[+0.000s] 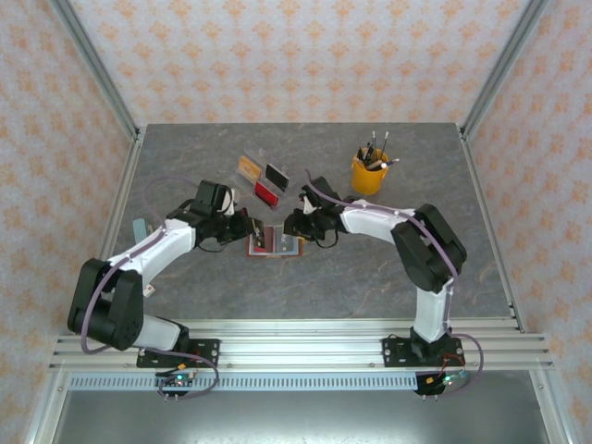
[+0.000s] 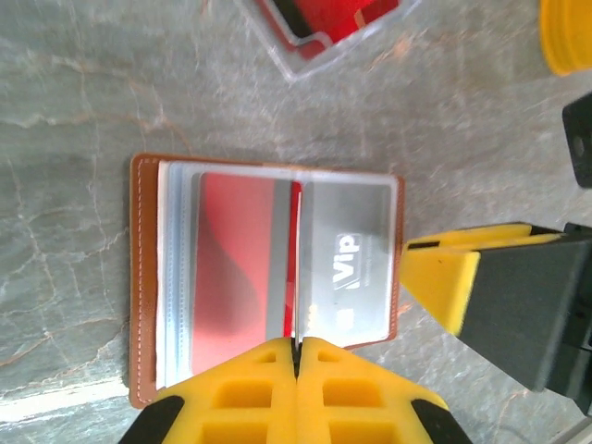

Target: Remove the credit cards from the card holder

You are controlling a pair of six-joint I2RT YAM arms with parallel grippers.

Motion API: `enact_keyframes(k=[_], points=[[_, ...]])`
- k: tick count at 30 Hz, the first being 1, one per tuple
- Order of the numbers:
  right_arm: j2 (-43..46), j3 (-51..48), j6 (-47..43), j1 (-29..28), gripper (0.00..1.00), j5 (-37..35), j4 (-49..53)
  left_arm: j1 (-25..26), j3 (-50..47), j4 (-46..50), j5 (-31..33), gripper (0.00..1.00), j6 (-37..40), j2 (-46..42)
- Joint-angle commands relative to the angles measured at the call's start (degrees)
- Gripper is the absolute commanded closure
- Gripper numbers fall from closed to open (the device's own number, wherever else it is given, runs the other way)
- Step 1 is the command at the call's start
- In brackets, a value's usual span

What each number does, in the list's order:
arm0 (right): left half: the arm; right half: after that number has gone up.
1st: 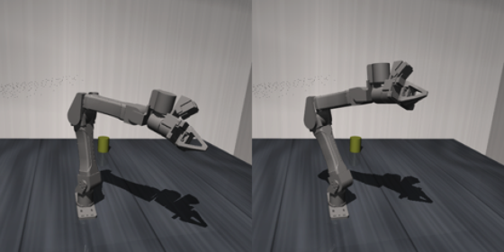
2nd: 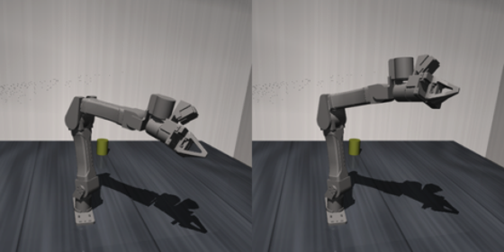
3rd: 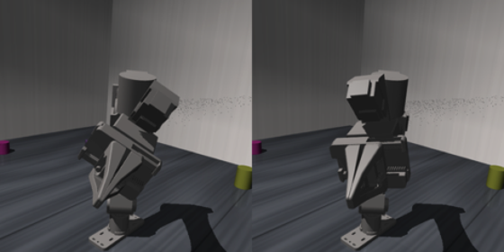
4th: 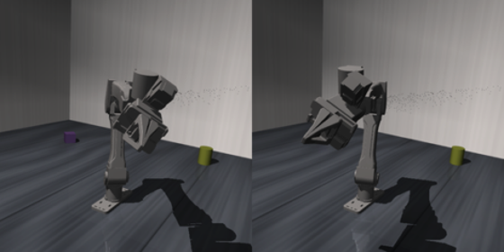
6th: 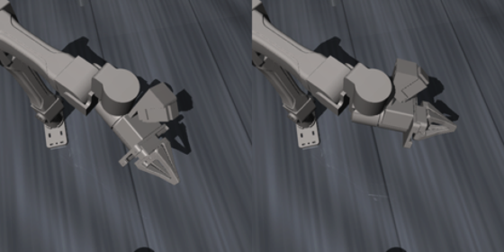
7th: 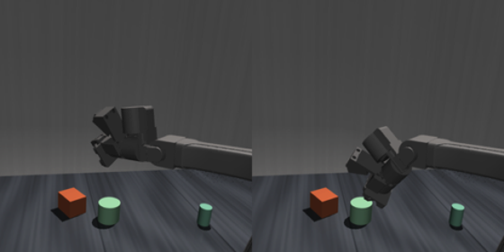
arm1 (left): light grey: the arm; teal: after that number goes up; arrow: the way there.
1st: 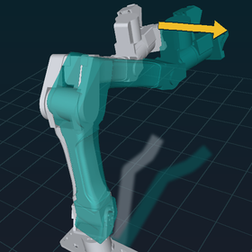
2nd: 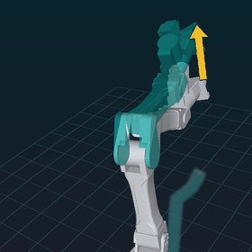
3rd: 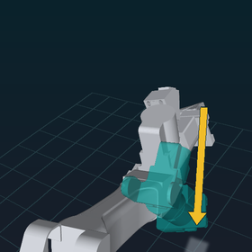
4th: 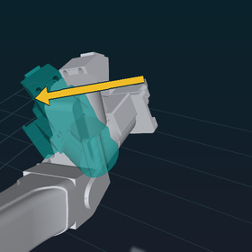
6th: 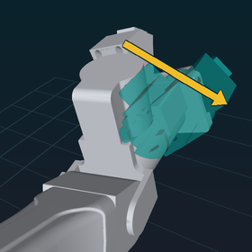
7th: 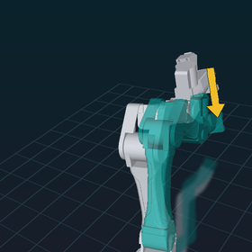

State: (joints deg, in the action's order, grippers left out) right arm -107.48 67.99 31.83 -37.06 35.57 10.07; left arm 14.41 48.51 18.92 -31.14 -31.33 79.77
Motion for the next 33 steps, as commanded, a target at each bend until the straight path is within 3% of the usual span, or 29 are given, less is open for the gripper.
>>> enact_keyframes(k=[1,7,14,18,22,28,33], points=[[6.1,-1.6,3.5,1.1,0.57,4.8,-8.5,-0.5,2.5,0.2,0.3,1.00,-1.5,-3.1],[6.9,-3.3,13.7,2.2,0.29,10.0,-22.3,-0.6,2.5,-11.5,-6.9,1.00,-10.8,-4.8],[6.2,-2.5,21.7,2.5,0.20,12.8,-32.1,-1.4,3.5,-18.1,-11.3,1.00,-17.5,-4.5],[5.9,-2.8,27.2,3.5,0.22,17.2,-38.6,-2.6,3.3,-21.4,-12.7,1.00,-21.5,-4.1],[7.1,-4.3,31.6,5.5,0.36,19.5,-43.9,-3.6,3.9,-21.5,-12.8,1.00,-23.0,-3.7],[7.6,-2.3,32.0,5.8,0.56,23.2,-42.9,-3.7,4.0,-25.0,-13.5,1.00,-26.3,-3.1],[6.9,-0.8,30.2,5.8,0.59,24.3,-39.6,-3.7,3.5,-28.2,-14.1,1.00,-28.5,-2.7]])
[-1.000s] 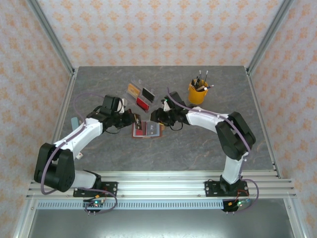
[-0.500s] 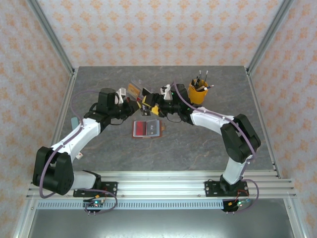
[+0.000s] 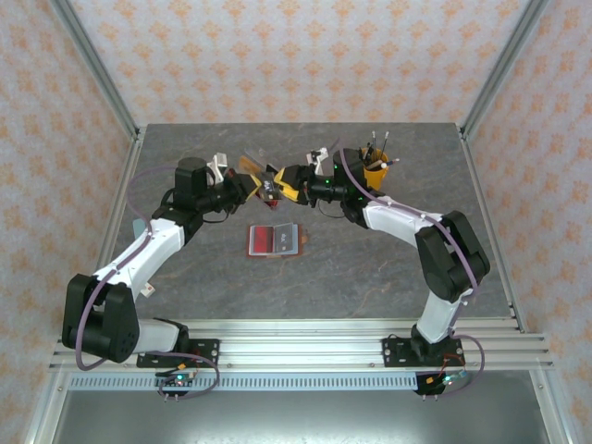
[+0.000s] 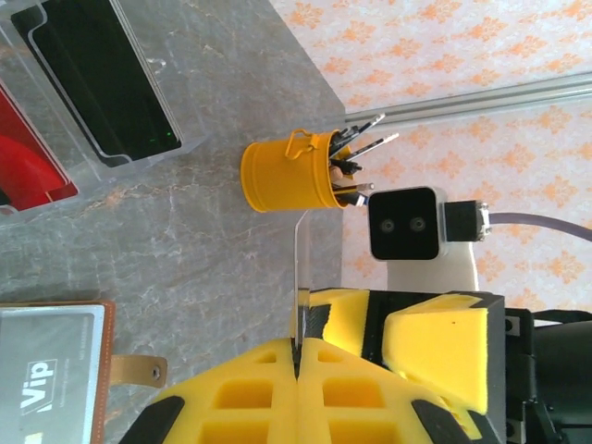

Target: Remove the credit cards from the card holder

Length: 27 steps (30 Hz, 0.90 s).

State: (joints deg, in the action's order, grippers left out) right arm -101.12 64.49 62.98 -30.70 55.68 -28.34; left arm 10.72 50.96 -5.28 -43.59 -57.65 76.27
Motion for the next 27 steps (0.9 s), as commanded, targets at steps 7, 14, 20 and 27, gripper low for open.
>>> enact_keyframes(k=[7,14,20,27], points=[[0.7,3.2,-2.8,-1.0,0.58,3.6,3.8,0.0,-0.9,-8.4,-0.8,1.00,-5.2,1.5],[0.5,0.2,2.5,-2.1,0.55,1.2,-4.5,0.0,-1.8,-6.1,1.1,1.00,-4.5,-2.2],[-0.1,1.5,1.6,-2.6,0.88,-2.3,-4.2,0.0,-1.6,-1.4,1.7,1.00,-1.8,-3.5],[-1.1,12.5,-32.6,-3.0,1.00,-16.7,32.9,-1.0,6.7,28.2,16.9,0.46,13.8,-4.7]])
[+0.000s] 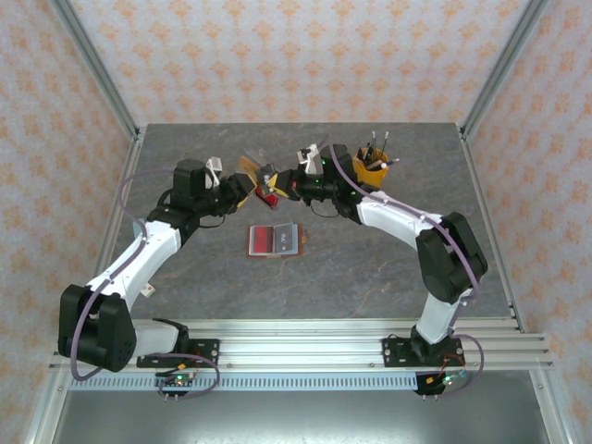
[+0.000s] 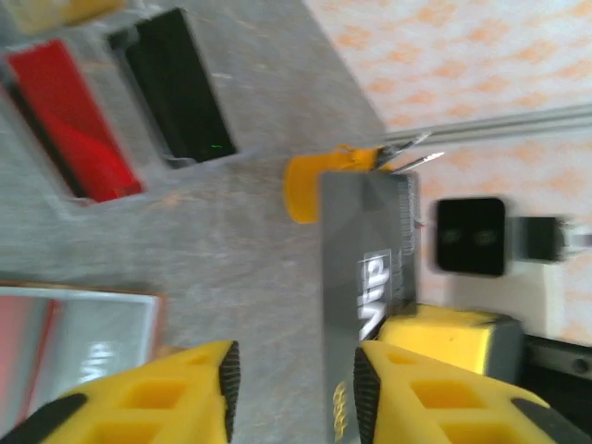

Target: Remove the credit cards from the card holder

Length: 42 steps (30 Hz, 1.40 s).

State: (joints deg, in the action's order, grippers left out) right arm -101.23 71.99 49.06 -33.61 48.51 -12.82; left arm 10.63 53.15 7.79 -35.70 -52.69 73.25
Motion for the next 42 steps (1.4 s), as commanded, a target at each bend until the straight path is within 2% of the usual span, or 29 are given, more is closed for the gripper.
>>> enact_keyframes(k=[1,5,10,16,23,31,42], points=[[-1.8,7.0,-24.8,-0.1,1.00,-13.4,22.6,-1.2,5.6,19.2,12.3,0.39,11.2,-1.7],[-6.7,15.2,-42.3,-0.3,1.00,-23.1,35.7,-2.7,6.7,27.3,21.5,0.17,18.0,-2.6],[-13.0,26.0,-55.8,-0.5,1.00,-28.7,45.0,-4.3,5.3,29.4,26.2,0.00,23.7,-4.9],[-19.8,37.3,-65.2,-1.7,1.00,-28.7,51.8,-6.1,4.0,30.5,26.7,0.00,25.7,-5.7],[-24.8,44.6,-70.2,-3.5,1.00,-34.8,53.0,-6.3,3.5,30.0,24.1,0.00,24.9,-6.1],[-28.7,49.4,-76.7,-4.0,1.00,-40.9,54.2,-6.2,2.8,28.4,21.7,0.00,24.6,-5.2],[-30.4,50.5,-76.8,-4.0,1.00,-41.0,52.2,-6.2,2.7,27.5,19.8,0.00,24.6,-3.9]])
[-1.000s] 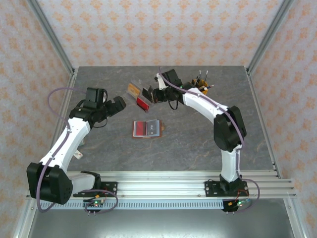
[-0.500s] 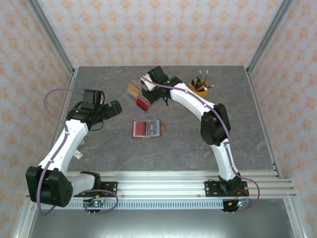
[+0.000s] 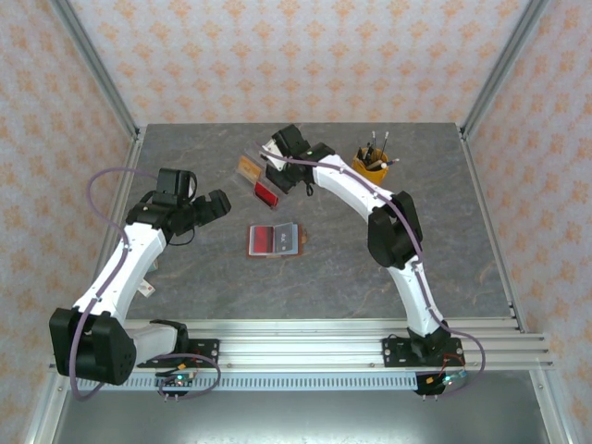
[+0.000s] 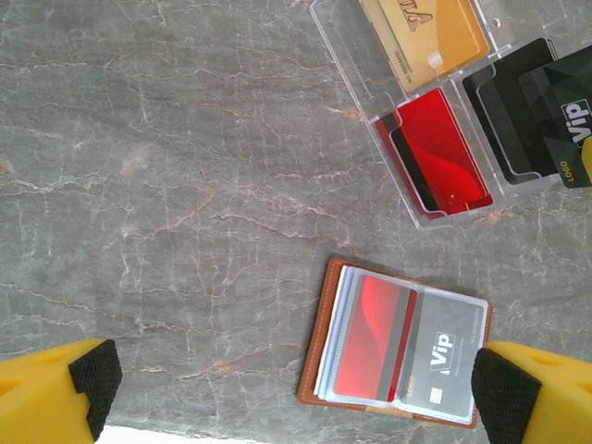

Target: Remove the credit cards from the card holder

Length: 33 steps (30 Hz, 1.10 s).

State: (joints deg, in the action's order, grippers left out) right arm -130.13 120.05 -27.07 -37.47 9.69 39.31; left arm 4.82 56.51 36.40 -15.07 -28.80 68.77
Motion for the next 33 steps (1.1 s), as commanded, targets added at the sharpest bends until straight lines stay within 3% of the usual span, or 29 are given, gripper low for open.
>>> enact_keyframes(k=[1,9,16,23,29,33], points=[[-1.8,2.8,-0.5,-0.2,1.00,-2.4,0.0,-0.4,-0.7,-1.0,-1.0,0.00,0.7,0.7],[-4.0,5.8,0.4,-0.1,0.99,-2.5,1.0,-0.4,-0.4,-1.2,-1.7,0.00,0.8,1.5],[-3.9,6.6,0.3,-0.1,0.81,-4.3,1.6,-0.5,-0.4,-1.3,-2.4,0.00,0.8,1.6],[-1.3,7.0,3.0,-0.1,0.76,-4.5,2.5,-0.5,-0.3,-1.2,-2.7,0.00,0.9,1.8],[8.1,-1.4,12.2,-0.1,0.73,-0.5,0.5,-0.5,-0.2,-0.7,-3.2,0.00,0.6,2.2],[16.9,-13.6,22.9,-0.1,0.67,4.2,-4.0,-0.4,-0.5,-0.8,-4.9,0.00,-0.3,2.9]])
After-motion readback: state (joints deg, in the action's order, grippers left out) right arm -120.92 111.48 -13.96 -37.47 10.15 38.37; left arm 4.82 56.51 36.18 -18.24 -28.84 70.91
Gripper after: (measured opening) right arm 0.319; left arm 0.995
